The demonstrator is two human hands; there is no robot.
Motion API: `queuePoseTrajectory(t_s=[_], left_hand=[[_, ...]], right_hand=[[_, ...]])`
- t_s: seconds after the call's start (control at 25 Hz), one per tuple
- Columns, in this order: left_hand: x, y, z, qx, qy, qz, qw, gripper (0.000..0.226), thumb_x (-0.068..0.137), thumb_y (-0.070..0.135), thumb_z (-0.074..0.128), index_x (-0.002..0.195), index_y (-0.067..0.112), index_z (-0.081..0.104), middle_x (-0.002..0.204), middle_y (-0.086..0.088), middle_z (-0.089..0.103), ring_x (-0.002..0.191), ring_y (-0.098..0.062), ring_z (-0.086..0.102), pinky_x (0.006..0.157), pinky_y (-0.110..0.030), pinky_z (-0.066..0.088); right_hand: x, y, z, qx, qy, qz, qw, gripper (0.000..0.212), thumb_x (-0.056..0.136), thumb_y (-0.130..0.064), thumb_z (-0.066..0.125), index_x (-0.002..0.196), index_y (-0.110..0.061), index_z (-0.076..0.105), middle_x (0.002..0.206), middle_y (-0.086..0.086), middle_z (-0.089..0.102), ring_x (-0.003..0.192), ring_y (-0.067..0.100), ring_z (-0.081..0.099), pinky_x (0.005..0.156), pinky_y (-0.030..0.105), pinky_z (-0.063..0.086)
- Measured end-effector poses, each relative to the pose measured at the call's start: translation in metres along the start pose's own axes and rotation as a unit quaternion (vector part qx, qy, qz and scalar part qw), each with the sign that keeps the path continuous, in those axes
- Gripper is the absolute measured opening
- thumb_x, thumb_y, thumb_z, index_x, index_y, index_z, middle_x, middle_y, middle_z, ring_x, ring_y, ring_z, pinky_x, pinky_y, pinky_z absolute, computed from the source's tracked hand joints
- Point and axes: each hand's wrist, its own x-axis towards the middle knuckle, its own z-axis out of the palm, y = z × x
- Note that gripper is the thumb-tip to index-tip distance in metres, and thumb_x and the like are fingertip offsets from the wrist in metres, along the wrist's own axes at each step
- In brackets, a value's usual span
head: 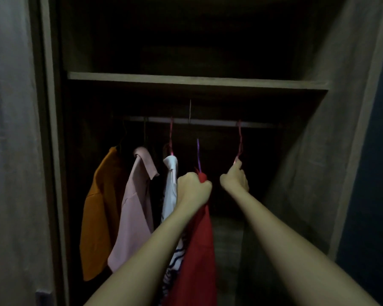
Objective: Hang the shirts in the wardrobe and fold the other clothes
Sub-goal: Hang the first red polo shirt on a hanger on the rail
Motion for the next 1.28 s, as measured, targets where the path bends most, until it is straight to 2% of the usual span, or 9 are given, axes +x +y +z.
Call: queuePoseTrajectory(t_s=[0.08, 0.2, 0.28, 0.4, 0.56, 0.72, 0.92, 1.08, 1.28], left_hand=[[0.019, 0.014, 0.01, -0.007, 0.007, -0.014, 1.0, 0.021, 0.079, 0.018, 0.055, 0.069, 0.001, 0.058, 0.084, -0.02, 0.065, 0.089, -0.038, 0.061, 0.065, -0.026, 0.035], [0.046, 0.039, 0.013, -0.019, 0.008, -0.014, 1.0, 0.025, 0.078, 0.012, 0.054, 0.055, 0.009, 0.044, 0.066, -0.007, 0.051, 0.09, -0.036, 0.06, 0.064, -0.026, 0.035], [0.062, 0.054, 0.014, -0.021, 0.016, -0.009, 1.0, 0.024, 0.078, 0.011, 0.053, 0.056, 0.009, 0.043, 0.071, -0.01, 0.054, 0.091, -0.035, 0.059, 0.066, -0.027, 0.035], [0.081, 0.06, 0.023, 0.003, 0.021, -0.006, 1.0, 0.015, 0.079, 0.012, 0.052, 0.079, -0.001, 0.06, 0.096, -0.021, 0.064, 0.098, -0.038, 0.059, 0.067, -0.029, 0.038], [0.087, 0.045, 0.042, 0.024, 0.008, -0.031, 0.999, 0.025, 0.082, 0.013, 0.053, 0.096, -0.006, 0.063, 0.104, -0.023, 0.065, 0.101, -0.039, 0.06, 0.068, -0.031, 0.041], [0.073, 0.041, 0.061, 0.013, -0.066, -0.078, 0.995, 0.05, 0.081, 0.025, 0.056, 0.125, 0.002, 0.046, 0.128, -0.019, 0.053, 0.117, -0.037, 0.052, 0.088, -0.036, 0.043], [0.062, 0.035, 0.07, 0.028, -0.078, -0.062, 0.995, 0.063, 0.087, 0.035, 0.054, 0.136, 0.001, 0.031, 0.139, -0.019, 0.041, 0.126, -0.037, 0.043, 0.098, -0.041, 0.038], [0.046, 0.025, 0.039, -0.029, 0.018, 0.009, 0.999, 0.056, 0.095, 0.031, 0.045, 0.141, 0.001, 0.033, 0.14, -0.021, 0.045, 0.13, -0.033, 0.041, 0.104, -0.035, 0.033], [-0.018, -0.067, -0.034, -0.037, 0.15, 0.099, 0.983, 0.039, 0.097, 0.017, 0.043, 0.133, 0.004, 0.05, 0.129, -0.012, 0.059, 0.119, -0.02, 0.054, 0.098, -0.016, 0.033]], right_hand=[[0.006, 0.012, -0.012, -0.029, -0.027, -0.016, 0.999, 0.074, 0.09, -0.017, 0.053, 0.148, -0.018, 0.01, 0.138, 0.017, 0.042, 0.12, 0.034, 0.049, 0.094, 0.039, 0.043], [0.016, 0.023, -0.029, -0.063, -0.052, -0.051, 0.995, 0.073, 0.089, -0.016, 0.052, 0.149, -0.015, 0.009, 0.135, 0.018, 0.045, 0.119, 0.034, 0.05, 0.098, 0.041, 0.044], [0.021, 0.025, -0.038, -0.077, -0.057, -0.073, 0.993, 0.074, 0.09, -0.017, 0.052, 0.149, -0.013, 0.007, 0.137, 0.019, 0.043, 0.122, 0.035, 0.047, 0.1, 0.039, 0.042], [0.02, 0.027, -0.047, -0.077, -0.072, -0.099, 0.989, 0.074, 0.09, -0.013, 0.05, 0.149, -0.012, 0.005, 0.136, 0.018, 0.044, 0.123, 0.032, 0.046, 0.1, 0.036, 0.04], [0.014, 0.031, -0.051, -0.065, -0.088, -0.11, 0.988, 0.077, 0.089, -0.008, 0.049, 0.149, -0.012, 0.001, 0.14, 0.014, 0.039, 0.126, 0.028, 0.043, 0.103, 0.034, 0.038], [0.009, 0.034, -0.051, -0.075, -0.083, -0.114, 0.987, 0.079, 0.087, -0.005, 0.049, 0.149, -0.009, 0.0, 0.14, 0.014, 0.04, 0.126, 0.029, 0.043, 0.103, 0.035, 0.037], [-0.009, 0.035, -0.059, -0.131, -0.003, -0.134, 0.982, 0.071, 0.092, -0.019, 0.049, 0.149, -0.008, 0.008, 0.144, 0.015, 0.033, 0.131, 0.031, 0.033, 0.102, 0.039, 0.036], [-0.035, 0.024, -0.051, -0.132, 0.122, -0.271, 0.946, 0.061, 0.09, -0.021, 0.049, 0.144, -0.006, 0.027, 0.142, 0.014, 0.04, 0.129, 0.031, 0.036, 0.105, 0.038, 0.033], [-0.097, -0.003, 0.024, -0.025, 0.062, -0.364, 0.929, 0.053, 0.084, -0.02, 0.043, 0.134, -0.004, 0.044, 0.132, 0.014, 0.052, 0.119, 0.031, 0.048, 0.099, 0.038, 0.04]])
